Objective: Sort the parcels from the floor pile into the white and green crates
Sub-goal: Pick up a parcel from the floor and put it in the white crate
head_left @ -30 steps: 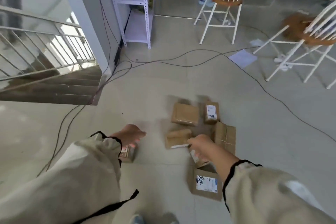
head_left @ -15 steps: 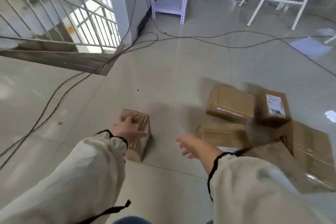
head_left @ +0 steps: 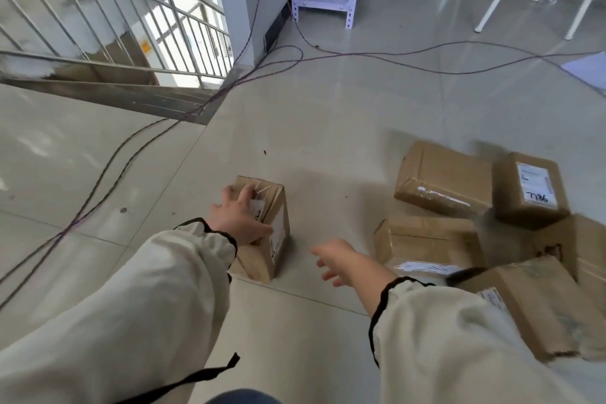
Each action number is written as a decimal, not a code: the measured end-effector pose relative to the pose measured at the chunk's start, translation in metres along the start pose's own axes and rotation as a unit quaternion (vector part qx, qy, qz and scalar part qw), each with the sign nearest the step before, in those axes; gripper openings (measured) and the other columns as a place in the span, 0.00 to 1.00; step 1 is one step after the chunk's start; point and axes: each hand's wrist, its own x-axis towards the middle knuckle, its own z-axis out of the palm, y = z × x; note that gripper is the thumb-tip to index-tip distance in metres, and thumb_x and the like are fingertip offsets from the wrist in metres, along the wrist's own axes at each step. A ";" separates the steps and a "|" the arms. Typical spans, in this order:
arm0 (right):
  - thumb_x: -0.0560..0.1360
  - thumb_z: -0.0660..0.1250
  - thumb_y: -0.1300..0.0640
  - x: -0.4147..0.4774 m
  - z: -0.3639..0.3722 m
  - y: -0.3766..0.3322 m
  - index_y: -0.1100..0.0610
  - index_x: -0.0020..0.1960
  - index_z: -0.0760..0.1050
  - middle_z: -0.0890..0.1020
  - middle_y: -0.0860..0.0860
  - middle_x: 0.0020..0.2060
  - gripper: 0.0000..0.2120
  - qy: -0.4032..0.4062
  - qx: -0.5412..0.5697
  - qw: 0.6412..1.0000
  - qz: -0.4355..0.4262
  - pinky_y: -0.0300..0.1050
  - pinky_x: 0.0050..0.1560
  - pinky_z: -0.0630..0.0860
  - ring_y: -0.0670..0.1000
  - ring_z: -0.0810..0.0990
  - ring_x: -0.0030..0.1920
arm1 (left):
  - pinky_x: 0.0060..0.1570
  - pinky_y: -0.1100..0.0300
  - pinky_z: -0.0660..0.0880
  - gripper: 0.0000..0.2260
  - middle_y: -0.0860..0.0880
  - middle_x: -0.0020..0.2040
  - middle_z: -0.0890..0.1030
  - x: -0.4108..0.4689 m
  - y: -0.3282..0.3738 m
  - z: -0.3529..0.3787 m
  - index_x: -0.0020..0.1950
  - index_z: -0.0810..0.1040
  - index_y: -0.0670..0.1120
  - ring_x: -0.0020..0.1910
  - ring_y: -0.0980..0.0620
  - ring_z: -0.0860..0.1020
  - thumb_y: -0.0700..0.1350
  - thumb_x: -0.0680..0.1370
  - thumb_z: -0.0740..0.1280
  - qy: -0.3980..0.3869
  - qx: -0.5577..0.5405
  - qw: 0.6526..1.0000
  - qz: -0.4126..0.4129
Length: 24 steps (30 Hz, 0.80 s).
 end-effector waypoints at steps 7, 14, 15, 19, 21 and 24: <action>0.81 0.53 0.56 0.016 -0.019 0.034 0.64 0.64 0.67 0.73 0.60 0.60 0.16 0.066 0.057 0.994 0.072 0.46 0.57 0.70 0.60 0.71 0.65 | 0.46 0.53 0.78 0.39 0.44 0.65 0.65 0.012 -0.007 -0.010 0.72 0.59 0.57 0.55 0.44 0.72 0.51 0.66 0.75 -0.078 -0.315 0.945 -0.038; 0.78 0.57 0.46 0.028 -0.029 0.056 0.56 0.50 0.79 0.83 0.54 0.45 0.16 0.060 0.323 0.943 0.054 0.53 0.55 0.79 0.56 0.82 0.47 | 0.61 0.43 0.71 0.39 0.50 0.66 0.70 0.007 -0.020 0.033 0.67 0.68 0.57 0.63 0.39 0.72 0.53 0.56 0.74 -0.275 -0.485 0.827 -0.068; 0.78 0.57 0.46 0.028 -0.030 0.061 0.56 0.52 0.78 0.84 0.54 0.46 0.17 0.068 0.329 0.940 0.053 0.54 0.56 0.78 0.56 0.82 0.48 | 0.61 0.45 0.69 0.38 0.50 0.67 0.71 0.006 -0.020 0.043 0.66 0.70 0.57 0.64 0.40 0.71 0.51 0.56 0.74 -0.288 -0.487 0.821 -0.073; 0.74 0.59 0.42 0.047 -0.032 0.085 0.58 0.64 0.72 0.80 0.56 0.57 0.25 0.099 0.271 0.955 0.066 0.57 0.61 0.75 0.58 0.78 0.57 | 0.54 0.47 0.71 0.29 0.50 0.65 0.73 0.006 -0.021 0.081 0.67 0.71 0.53 0.57 0.43 0.75 0.47 0.66 0.72 -0.311 -0.477 0.817 -0.093; 0.74 0.59 0.42 0.044 -0.033 0.085 0.58 0.68 0.69 0.77 0.56 0.61 0.28 0.099 0.228 0.965 0.086 0.56 0.64 0.72 0.59 0.76 0.61 | 0.56 0.45 0.73 0.20 0.46 0.62 0.74 0.008 -0.021 0.095 0.65 0.71 0.47 0.52 0.43 0.76 0.46 0.74 0.69 -0.300 -0.462 0.828 -0.108; 0.79 0.56 0.45 0.032 -0.032 0.081 0.59 0.71 0.64 0.71 0.58 0.67 0.25 0.077 0.146 0.979 0.116 0.56 0.62 0.70 0.60 0.71 0.66 | 0.54 0.46 0.75 0.12 0.43 0.54 0.75 0.007 -0.024 0.112 0.58 0.72 0.40 0.48 0.42 0.76 0.44 0.77 0.67 -0.274 -0.416 0.855 -0.142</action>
